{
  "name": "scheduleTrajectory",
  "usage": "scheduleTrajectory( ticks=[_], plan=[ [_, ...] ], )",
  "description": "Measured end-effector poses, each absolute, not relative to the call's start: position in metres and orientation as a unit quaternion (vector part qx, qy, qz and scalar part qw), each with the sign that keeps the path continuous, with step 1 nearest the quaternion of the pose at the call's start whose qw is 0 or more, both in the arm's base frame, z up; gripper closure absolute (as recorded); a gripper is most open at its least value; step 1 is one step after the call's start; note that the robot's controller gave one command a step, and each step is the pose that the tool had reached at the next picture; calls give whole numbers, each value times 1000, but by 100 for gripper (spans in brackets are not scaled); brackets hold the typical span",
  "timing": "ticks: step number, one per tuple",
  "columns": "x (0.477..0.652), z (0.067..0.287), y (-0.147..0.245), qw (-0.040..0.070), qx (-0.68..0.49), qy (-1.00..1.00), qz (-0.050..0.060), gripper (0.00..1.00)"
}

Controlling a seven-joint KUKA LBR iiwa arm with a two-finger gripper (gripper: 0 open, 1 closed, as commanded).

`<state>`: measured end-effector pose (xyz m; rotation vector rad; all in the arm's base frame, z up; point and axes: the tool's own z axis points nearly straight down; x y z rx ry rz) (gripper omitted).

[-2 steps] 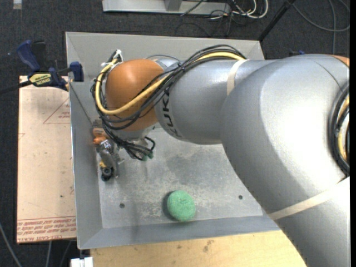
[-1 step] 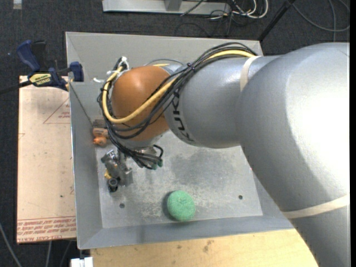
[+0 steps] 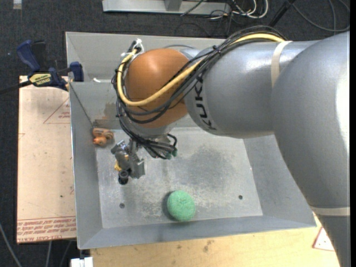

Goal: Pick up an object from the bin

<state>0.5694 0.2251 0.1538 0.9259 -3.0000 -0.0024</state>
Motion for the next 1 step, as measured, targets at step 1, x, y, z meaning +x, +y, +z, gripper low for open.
scheduleTrajectory(
  ticks=[1],
  plan=[
    [574,190,223,-4,294,-956,0,100]
  ],
)
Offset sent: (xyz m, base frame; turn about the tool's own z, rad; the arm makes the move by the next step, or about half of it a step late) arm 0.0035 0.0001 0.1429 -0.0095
